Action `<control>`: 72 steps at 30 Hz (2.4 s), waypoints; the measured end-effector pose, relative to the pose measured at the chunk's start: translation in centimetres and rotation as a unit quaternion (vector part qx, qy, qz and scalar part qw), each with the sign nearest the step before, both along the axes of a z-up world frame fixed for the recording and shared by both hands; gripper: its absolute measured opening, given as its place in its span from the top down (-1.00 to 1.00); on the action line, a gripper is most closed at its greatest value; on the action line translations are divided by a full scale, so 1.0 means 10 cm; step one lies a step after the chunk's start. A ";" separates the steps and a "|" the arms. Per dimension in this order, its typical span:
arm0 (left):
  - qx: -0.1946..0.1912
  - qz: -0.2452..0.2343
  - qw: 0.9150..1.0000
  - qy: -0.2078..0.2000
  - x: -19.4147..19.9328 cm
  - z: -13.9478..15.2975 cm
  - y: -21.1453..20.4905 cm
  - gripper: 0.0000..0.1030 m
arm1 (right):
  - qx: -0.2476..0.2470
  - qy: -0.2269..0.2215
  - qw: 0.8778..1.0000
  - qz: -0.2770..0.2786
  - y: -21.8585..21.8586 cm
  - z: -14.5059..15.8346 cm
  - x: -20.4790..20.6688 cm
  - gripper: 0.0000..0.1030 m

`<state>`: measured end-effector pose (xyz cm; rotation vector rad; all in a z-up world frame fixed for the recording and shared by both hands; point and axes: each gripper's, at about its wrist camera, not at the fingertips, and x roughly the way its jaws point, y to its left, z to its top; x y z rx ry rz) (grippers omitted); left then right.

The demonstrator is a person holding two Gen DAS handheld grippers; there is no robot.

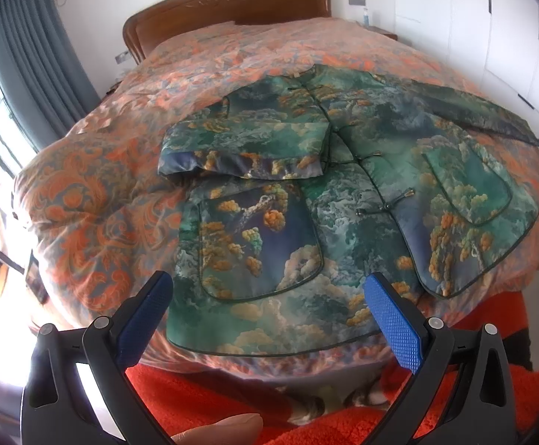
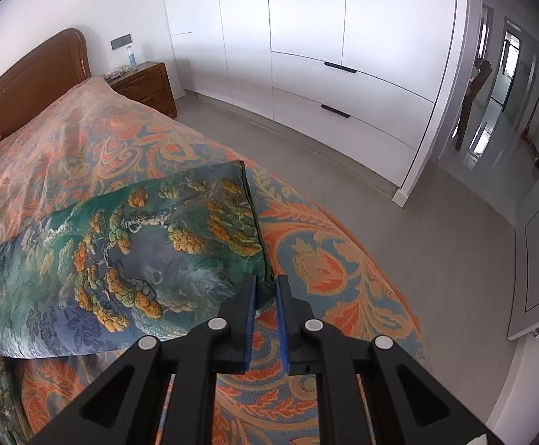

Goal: Fold large clothes
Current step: 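Pull the held sleeve outward from the jacket body with the right gripper, then release, then grasp the other folded sleeve cuff with the left gripper and pull it outward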

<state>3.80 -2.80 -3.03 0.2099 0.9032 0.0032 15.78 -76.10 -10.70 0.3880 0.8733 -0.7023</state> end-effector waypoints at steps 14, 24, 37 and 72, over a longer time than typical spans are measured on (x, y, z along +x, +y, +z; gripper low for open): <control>0.079 -0.039 0.995 -0.055 0.51 -0.17 0.07 -1.00 | 0.009 -0.005 1.000 0.010 0.05 -0.07 -0.10 -0.14; 0.130 -0.206 0.969 0.049 1.59 -0.70 -0.01 -0.99 | 0.076 -0.083 0.994 0.001 0.24 0.10 -0.80 -0.23; 0.157 -0.251 0.953 0.066 2.09 -1.05 -0.41 -0.15 | 0.080 -0.104 0.987 0.094 1.18 0.20 -1.12 -0.23; -0.066 0.311 0.948 -0.032 1.27 -0.09 3.66 0.80 | 0.025 -0.144 0.938 0.314 3.35 0.70 -1.03 -0.23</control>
